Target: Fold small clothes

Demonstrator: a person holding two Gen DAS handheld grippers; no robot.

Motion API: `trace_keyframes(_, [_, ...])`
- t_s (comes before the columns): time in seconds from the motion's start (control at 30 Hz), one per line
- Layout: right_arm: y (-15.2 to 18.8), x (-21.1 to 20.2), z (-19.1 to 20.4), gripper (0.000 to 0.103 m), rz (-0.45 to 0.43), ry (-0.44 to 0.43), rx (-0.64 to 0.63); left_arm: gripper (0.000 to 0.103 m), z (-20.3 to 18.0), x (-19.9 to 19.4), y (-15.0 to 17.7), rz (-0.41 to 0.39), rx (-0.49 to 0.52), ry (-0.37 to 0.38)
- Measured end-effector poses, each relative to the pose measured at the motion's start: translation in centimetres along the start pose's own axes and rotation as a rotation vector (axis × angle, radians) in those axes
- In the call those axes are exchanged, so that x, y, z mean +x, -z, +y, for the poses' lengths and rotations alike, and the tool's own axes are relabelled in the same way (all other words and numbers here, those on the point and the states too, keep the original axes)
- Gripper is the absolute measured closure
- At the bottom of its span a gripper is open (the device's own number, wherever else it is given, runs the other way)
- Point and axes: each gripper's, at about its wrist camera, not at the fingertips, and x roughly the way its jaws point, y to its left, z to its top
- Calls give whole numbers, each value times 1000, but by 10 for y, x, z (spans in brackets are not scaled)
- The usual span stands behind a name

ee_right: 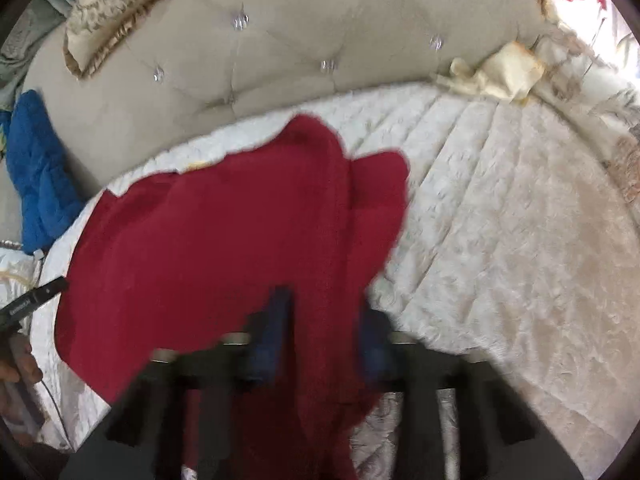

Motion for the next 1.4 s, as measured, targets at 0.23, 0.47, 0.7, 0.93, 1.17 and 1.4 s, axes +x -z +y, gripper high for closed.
trace_keyframes(0.23, [5, 3, 0, 103, -3, 31, -18, 22, 1, 2, 1, 17, 5, 16])
trace_keyframes(0.47, [1, -33, 11, 89, -82, 89, -43, 19, 4, -2, 5, 39, 0, 52])
trace_keyframes(0.7, [-34, -34, 99, 87, -86, -199, -162, 19, 5, 0, 16, 76, 5, 34])
trace_keyframes(0.93, [-75, 66, 222, 87, 109, -380, -223, 14, 17, 7, 15, 95, -21, 54])
trace_keyframes(1.17, [-74, 125, 290, 95, 240, -331, -288, 14, 20, 11, 12, 107, -37, 73])
trace_keyframes(1.4, [-72, 131, 305, 103, 170, -320, -323, 14, 23, 12, 9, 107, -49, 76])
